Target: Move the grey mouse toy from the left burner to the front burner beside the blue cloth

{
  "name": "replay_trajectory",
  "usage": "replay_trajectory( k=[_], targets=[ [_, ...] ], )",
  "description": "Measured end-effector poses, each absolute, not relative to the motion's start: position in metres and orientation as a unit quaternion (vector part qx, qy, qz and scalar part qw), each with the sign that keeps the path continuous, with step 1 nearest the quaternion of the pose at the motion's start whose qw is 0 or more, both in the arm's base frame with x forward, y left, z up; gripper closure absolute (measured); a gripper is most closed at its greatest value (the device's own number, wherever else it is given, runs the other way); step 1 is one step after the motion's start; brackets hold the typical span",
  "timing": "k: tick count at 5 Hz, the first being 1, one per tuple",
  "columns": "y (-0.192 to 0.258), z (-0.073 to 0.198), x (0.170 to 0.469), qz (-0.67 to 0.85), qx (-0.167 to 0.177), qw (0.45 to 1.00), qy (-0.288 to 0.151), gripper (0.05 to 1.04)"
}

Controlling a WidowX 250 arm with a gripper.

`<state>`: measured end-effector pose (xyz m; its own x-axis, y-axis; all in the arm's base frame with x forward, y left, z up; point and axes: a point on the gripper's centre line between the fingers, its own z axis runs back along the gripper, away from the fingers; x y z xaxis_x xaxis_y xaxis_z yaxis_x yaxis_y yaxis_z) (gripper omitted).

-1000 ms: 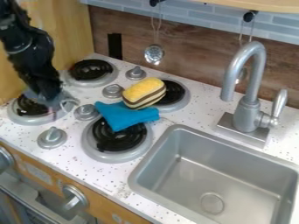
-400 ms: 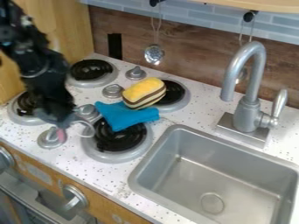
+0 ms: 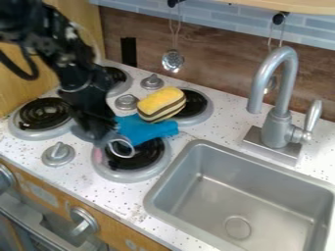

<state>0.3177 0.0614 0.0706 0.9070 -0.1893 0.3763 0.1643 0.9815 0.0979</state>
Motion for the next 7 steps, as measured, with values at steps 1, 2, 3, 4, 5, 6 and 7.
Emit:
replay_trajectory(
  k=[1, 2, 3, 4, 5, 6, 7],
  targets=[
    [0.056, 0.063, 0.324, -0.095, 0.033, 0.977, -0.186, 0.730],
    [0.050, 0.055, 0.331, -0.104, 0.028, 0.979, -0.175, 0.690],
    [0.051, 0.054, 0.330, -0.113, 0.035, 0.978, -0.171, 0.382],
    [0.049, 0.055, 0.332, -0.120, 0.029, 0.976, -0.178, 0.106],
    [0.051, 0.068, 0.331, -0.135, 0.019, 0.972, -0.193, 0.074],
    [0.062, 0.104, 0.326, -0.131, 0.011, 0.962, -0.238, 0.078],
    [0.061, 0.107, 0.326, -0.133, 0.012, 0.961, -0.242, 0.079]
  ],
)
